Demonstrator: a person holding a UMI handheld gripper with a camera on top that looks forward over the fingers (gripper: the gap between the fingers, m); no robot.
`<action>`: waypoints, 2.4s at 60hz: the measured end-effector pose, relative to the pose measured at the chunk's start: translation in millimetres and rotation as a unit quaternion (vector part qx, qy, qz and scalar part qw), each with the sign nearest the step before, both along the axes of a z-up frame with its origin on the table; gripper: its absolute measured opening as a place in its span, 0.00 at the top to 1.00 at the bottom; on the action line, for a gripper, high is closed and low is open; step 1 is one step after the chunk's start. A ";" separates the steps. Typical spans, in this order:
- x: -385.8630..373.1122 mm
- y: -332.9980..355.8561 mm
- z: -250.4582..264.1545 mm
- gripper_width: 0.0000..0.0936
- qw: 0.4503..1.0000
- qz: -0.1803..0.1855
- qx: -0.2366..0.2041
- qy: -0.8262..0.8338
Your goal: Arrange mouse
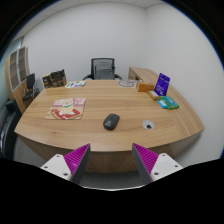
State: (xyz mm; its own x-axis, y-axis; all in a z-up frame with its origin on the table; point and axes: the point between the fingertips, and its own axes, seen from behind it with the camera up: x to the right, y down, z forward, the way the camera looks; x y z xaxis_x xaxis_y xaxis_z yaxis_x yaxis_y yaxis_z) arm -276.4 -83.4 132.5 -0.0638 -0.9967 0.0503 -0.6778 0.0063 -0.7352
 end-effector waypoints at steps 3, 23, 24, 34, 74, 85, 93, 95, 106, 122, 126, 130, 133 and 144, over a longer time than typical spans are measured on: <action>4.7 2.9 -5.1 0.08 1.000 0.003 0.004 0.001; 66.7 5.4 -55.0 0.07 1.000 0.011 0.014 -0.008; 70.5 5.1 -57.8 0.07 1.000 0.011 0.014 -0.007; 113.2 -0.3 -86.9 0.07 1.000 0.010 0.011 -0.011; 226.7 -1.8 -149.0 0.07 1.000 0.002 0.022 0.007; 242.7 6.5 -150.6 0.17 1.000 0.002 0.021 0.007; 249.0 9.0 -151.3 0.35 1.000 0.000 0.017 0.007; 250.1 8.2 -151.4 0.43 1.000 -0.001 0.016 0.005; 248.9 5.9 -152.5 0.60 1.000 -0.016 0.023 0.009; 246.7 -0.2 -132.6 0.65 0.998 -0.049 0.036 0.008; 253.5 5.5 -113.4 0.65 0.999 -0.041 0.034 0.002; 266.8 16.6 -91.6 0.65 0.999 -0.024 0.023 -0.012; 280.8 30.8 -75.2 0.65 0.999 -0.012 0.024 -0.025; 335.2 103.7 -28.1 0.65 0.997 0.031 0.033 -0.063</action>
State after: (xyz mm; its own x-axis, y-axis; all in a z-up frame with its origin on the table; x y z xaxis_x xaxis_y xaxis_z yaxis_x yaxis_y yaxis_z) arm 58.7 20.3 104.4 -0.0034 -0.9998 -0.0194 -0.5800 0.0178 -0.8144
